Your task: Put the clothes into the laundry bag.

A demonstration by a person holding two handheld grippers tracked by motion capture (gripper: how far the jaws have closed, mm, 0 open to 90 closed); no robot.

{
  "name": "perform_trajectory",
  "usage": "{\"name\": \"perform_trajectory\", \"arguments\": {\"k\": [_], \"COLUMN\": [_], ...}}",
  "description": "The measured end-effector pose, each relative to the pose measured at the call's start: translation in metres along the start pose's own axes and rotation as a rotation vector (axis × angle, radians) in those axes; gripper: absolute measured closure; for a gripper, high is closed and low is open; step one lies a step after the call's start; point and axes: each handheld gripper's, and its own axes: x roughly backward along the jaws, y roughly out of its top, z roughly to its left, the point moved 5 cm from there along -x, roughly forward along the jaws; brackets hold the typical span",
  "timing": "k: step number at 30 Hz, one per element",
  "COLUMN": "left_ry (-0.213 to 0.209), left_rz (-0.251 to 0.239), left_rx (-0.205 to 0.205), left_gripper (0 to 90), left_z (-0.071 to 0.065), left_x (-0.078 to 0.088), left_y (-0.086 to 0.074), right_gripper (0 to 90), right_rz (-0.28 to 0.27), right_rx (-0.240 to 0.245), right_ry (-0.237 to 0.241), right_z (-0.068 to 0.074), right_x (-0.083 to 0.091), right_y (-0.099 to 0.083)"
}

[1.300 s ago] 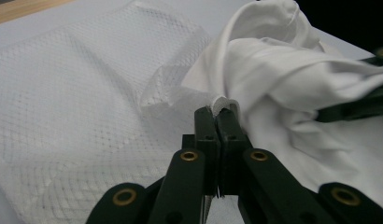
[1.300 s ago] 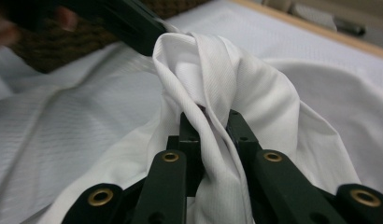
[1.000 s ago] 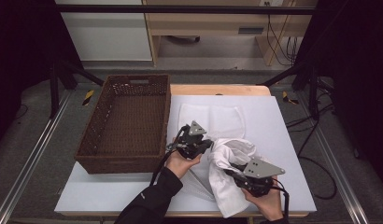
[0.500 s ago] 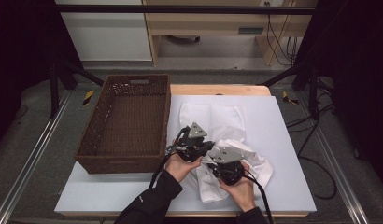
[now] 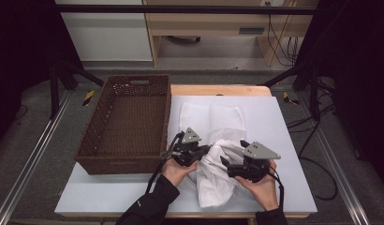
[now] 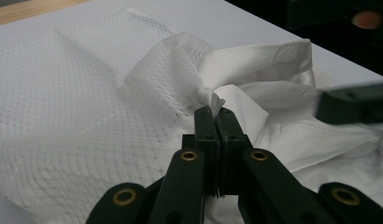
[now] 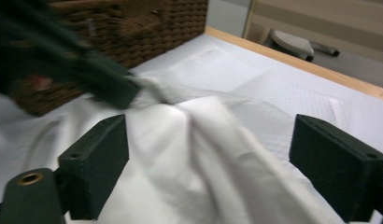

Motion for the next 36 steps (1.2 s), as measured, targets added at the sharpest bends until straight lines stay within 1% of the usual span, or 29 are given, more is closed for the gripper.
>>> {"name": "perform_trajectory", "arguments": {"k": [2,3,5,6,7,8,9,10,11,12,13,16,17,18,20,22,25,26,27,28,29,30,31,32,33,34,35,36], "left_ry": [-0.002,-0.003,-0.002,0.000,0.001,0.004,0.003,0.003,0.002,0.000,0.001,0.006,0.004,0.008,0.007,0.010,0.014,0.014,0.010,0.005,-0.004,-0.007,-0.011,-0.007,-0.001,0.002,0.007,0.010], "left_rz": [0.001,0.000,0.001,0.001,0.002,0.003,0.005,0.003,-0.003,-0.008,-0.014,-0.028,-0.029,-0.025,-0.021,-0.020,-0.011,-0.007,-0.007,-0.011,-0.016,-0.019,-0.018,-0.018,-0.017,-0.014,-0.013,-0.010], "left_rx": [-0.003,-0.003,-0.003,-0.004,-0.004,-0.004,-0.003,-0.002,0.001,0.003,0.003,-0.003,-0.006,-0.020,-0.045,-0.066,-0.077,-0.072,-0.058,-0.043,-0.025,-0.016,-0.012,-0.013,-0.015,-0.018,-0.021,-0.022], "left_gripper": [89.0,89.0,89.1,89.1,89.0,89.0,89.1,89.1,89.1,89.1,89.1,89.1,89.1,89.1,89.1,89.1,89.1,89.1,89.1,89.1,89.1,89.1,89.1,89.1,89.1,89.0,89.0,89.0], "left_z": [0.000,0.001,0.001,0.001,0.001,0.001,0.002,0.002,0.003,0.003,0.003,0.000,-0.002,-0.005,-0.013,-0.020,-0.023,-0.022,-0.019,-0.016,-0.012,-0.010,-0.007,-0.006,-0.005,-0.005,-0.005,-0.004], "left_x": [0.000,0.000,-0.001,-0.001,-0.001,-0.001,0.000,0.000,0.002,0.004,0.006,0.013,0.014,0.016,0.017,0.017,0.015,0.013,0.012,0.012,0.012,0.012,0.012,0.012,0.012,0.011,0.011,0.010], "left_y": [0.000,0.000,0.000,0.000,0.000,0.000,0.000,0.001,0.004,0.005,0.008,0.018,0.022,0.025,0.029,0.032,0.028,0.024,0.020,0.017,0.012,0.009,0.005,0.003,0.000,-0.002,-0.004,-0.006], "right_gripper": [17.5,23.0,35.0,48.7,61.2,71.3,86.3,88.0,88.6,88.8,88.9,88.7,88.6,88.6,88.5,88.5,88.4,88.4,88.2,87.9,87.1,84.3,81.3,75.3,72.1,67.7,65.5,63.1], "right_rz": [0.032,0.052,0.104,0.130,0.157,0.166,0.168,0.162,0.146,0.124,0.105,0.062,0.057,0.061,0.074,0.093,0.128,0.129,0.122,0.113,0.100,0.089,0.083,0.061,0.052,0.033,0.023,0.003], "right_rx": [-0.027,-0.029,-0.019,-0.004,0.006,0.004,0.006,0.004,0.012,0.031,0.050,0.115,0.132,0.138,0.141,0.104,0.055,0.040,0.019,-0.012,-0.049,-0.072,-0.080,-0.065,-0.065,-0.076,-0.086,-0.084], "right_ry": [0.002,0.006,0.036,0.048,0.081,0.098,0.113,0.130,0.137,0.151,0.162,0.227,0.236,0.231,0.223,0.207,0.137,0.101,0.070,0.054,0.054,0.066,0.074,0.084,0.092,0.120,0.126,0.129], "right_z": [-0.009,-0.011,-0.010,-0.008,-0.005,-0.002,0.000,0.003,0.005,0.010,0.014,0.035,0.041,0.046,0.052,0.054,0.050,0.047,0.042,0.038,0.035,0.032,0.032,0.031,0.030,0.029,0.027,0.024], "right_x": [-0.010,-0.017,-0.030,-0.036,-0.040,-0.041,-0.040,-0.036,-0.030,-0.021,-0.016,-0.002,0.000,-0.001,-0.011,-0.026,-0.049,-0.054,-0.057,-0.059,-0.059,-0.059,-0.057,-0.053,-0.050,-0.041,-0.034,-0.024], "right_y": [-0.002,-0.004,-0.011,-0.014,-0.017,-0.019,-0.019,-0.018,-0.016,-0.013,-0.012,-0.009,-0.009,-0.008,-0.007,-0.007,-0.014,-0.017,-0.020,-0.023,-0.025,-0.026,-0.026,-0.025,-0.024,-0.022,-0.020,-0.018]}}
